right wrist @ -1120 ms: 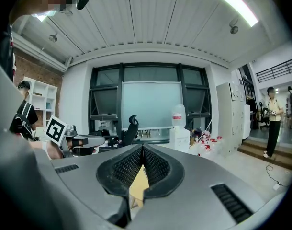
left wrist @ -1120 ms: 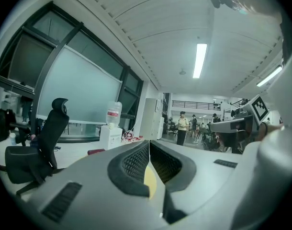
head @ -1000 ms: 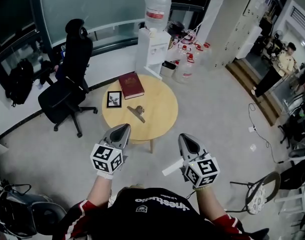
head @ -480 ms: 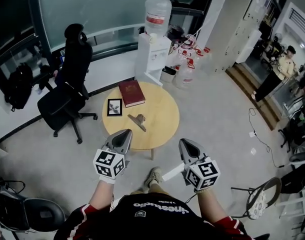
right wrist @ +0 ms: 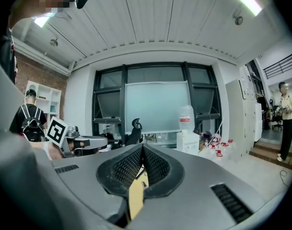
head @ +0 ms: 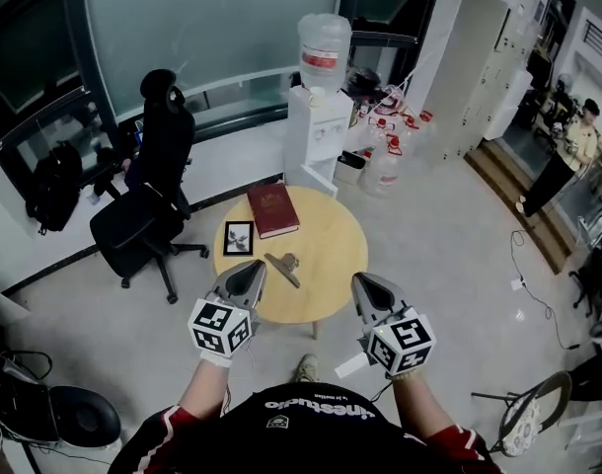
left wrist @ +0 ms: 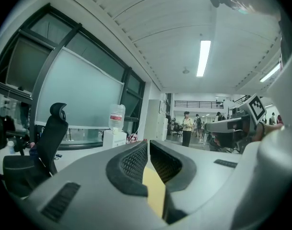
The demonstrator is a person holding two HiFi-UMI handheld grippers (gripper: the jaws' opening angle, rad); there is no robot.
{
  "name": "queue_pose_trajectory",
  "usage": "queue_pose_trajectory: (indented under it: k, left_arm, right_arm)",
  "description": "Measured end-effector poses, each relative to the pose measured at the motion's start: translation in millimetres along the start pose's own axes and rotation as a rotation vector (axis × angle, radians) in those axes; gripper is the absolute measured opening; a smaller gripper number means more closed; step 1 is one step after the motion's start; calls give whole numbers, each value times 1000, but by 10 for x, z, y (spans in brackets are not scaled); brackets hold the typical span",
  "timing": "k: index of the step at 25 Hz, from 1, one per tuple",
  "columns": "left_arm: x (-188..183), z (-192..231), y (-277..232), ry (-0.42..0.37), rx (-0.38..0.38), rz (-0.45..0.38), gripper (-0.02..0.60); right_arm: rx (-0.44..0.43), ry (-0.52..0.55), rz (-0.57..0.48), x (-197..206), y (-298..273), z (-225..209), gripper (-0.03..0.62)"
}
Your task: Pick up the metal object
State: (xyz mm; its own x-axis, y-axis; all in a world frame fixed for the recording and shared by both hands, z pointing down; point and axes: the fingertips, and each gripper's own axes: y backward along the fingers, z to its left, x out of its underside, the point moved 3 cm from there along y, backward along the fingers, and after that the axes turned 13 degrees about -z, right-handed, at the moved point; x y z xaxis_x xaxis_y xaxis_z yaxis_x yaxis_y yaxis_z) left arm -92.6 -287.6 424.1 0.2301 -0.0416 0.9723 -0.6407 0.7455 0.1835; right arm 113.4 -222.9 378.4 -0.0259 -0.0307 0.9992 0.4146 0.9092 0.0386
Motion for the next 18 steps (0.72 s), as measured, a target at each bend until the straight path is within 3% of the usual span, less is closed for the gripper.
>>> queue_pose_trajectory:
  k: [5,13,18]
  left_arm:
    - [-28,8,-237,-18,22,-18,29]
    - [135,114,-529,-22,79,17,189]
    - [325,179,-605,-18,105,58,235]
  right_arm:
    - [1,0,-9,17,-111,-169,29]
    - [25,-10,21,145,-225,-361,29]
    - [15,-2,25,173,-282,-361,29]
